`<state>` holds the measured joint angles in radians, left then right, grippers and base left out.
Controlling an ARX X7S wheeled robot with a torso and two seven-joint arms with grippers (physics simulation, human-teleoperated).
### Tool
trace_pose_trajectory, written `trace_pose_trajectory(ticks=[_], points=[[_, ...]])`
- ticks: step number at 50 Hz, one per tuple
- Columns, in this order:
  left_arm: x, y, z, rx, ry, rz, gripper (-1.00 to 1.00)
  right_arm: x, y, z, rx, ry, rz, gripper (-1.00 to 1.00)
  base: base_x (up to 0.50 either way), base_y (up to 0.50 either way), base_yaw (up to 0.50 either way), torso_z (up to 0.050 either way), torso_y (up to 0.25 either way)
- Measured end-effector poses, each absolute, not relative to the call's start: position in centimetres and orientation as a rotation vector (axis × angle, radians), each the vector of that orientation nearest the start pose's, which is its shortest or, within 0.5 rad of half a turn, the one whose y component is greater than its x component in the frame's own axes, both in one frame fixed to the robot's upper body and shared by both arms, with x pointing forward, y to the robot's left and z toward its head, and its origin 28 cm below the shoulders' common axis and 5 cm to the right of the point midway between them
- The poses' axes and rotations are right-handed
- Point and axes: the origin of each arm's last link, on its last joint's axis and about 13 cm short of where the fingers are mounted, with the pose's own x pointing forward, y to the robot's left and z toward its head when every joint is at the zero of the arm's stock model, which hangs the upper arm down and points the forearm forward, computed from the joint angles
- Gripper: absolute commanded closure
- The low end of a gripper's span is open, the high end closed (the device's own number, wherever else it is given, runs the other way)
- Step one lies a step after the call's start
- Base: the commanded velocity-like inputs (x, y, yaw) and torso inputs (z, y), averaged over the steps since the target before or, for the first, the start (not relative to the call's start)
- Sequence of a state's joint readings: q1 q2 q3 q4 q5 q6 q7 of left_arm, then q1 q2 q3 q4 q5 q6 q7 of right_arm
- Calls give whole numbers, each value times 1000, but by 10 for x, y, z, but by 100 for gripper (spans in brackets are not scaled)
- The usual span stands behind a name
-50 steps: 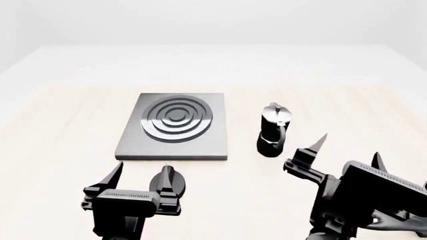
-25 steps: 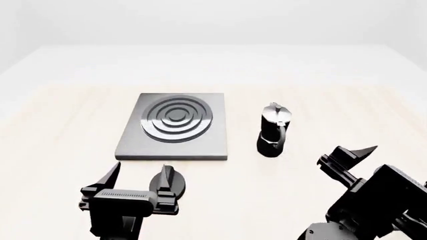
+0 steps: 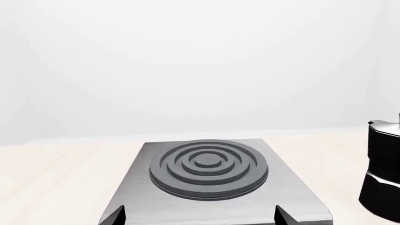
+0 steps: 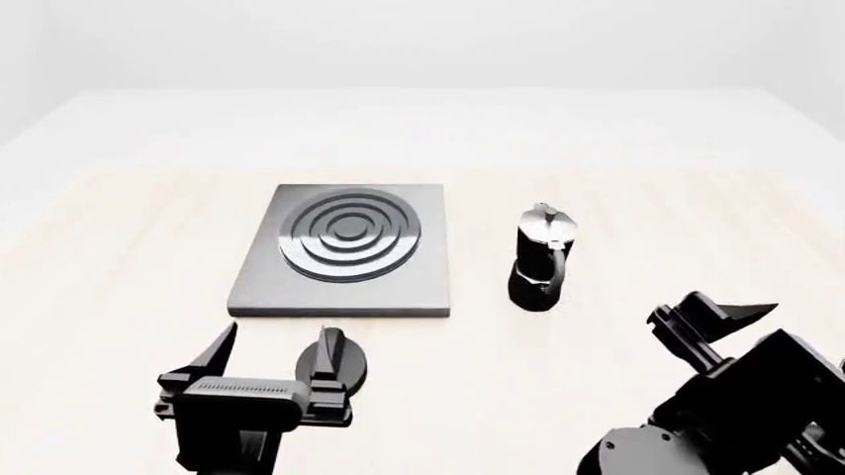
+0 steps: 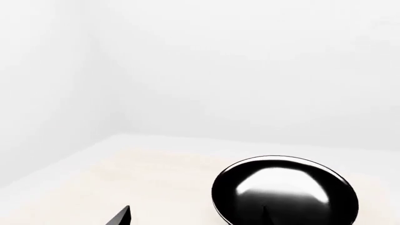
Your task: Put the frying pan on the stove.
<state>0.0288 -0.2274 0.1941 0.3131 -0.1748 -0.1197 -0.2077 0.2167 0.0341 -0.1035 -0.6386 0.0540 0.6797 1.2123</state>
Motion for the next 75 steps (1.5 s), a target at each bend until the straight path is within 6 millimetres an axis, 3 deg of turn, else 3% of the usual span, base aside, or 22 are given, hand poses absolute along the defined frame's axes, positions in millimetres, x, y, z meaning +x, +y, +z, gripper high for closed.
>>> trace_pose_trajectory(ticks=[41,75], points=[[200,210,62,29,-127,-27,-100,254,-89,143,181,-116,-1269,-100,0,0,0,0,0],[200,209,61,33,-125,-30,-100,275,-100,127,203,-9,-1316,-100,0,0,0,0,0]])
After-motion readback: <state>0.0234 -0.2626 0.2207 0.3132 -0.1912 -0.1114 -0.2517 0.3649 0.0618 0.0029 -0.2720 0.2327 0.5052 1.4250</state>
